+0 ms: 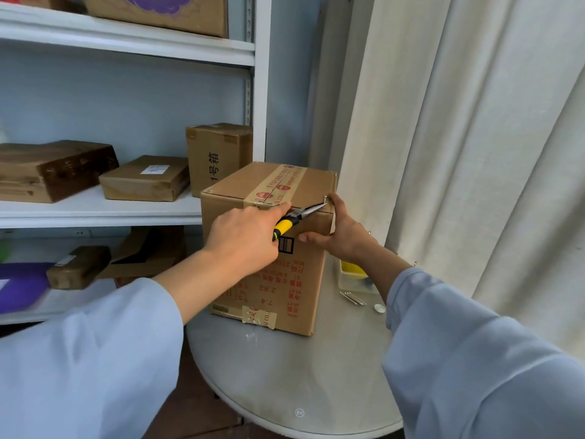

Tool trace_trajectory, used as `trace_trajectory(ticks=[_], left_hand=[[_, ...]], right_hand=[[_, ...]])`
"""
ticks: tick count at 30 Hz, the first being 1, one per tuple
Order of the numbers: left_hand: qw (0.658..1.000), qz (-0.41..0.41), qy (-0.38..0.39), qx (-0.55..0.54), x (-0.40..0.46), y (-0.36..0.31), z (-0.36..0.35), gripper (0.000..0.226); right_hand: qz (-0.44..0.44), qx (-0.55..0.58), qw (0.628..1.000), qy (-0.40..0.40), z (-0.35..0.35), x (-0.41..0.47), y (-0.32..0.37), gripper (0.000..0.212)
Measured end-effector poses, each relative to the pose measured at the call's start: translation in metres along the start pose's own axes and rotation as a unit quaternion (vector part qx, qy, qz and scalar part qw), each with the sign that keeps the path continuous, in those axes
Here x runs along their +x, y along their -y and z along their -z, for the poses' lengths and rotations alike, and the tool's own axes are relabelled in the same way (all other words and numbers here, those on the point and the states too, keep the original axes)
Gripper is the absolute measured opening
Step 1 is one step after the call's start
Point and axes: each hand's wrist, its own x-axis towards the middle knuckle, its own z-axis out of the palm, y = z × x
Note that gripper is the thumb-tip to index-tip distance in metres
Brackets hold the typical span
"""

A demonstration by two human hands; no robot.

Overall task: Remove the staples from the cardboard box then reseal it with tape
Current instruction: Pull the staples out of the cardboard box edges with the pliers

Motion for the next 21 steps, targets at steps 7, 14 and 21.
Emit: trace_trajectory(ticks=[7, 14, 21], left_hand=[[1.0, 0.002, 0.022, -0.018, 0.001, 0.006, -0.001, 0.061], [0.991, -0.078, 0.041, 0.104, 0.022, 0.012, 0.027, 0.07], [0.997, -0.038, 0.059, 0.027, 0.016, 0.014, 0.02, 0.06]], right_hand=[[-0.001, -0.003, 1.0, -0.002, 0.0, -0.001, 0.001, 0.104], [0.0, -0.002, 1.0, 0.002, 0.001, -0.002, 0.001, 0.103], [0.005, -0.011, 1.0, -0.001, -0.002, -0.001, 0.002, 0.104]])
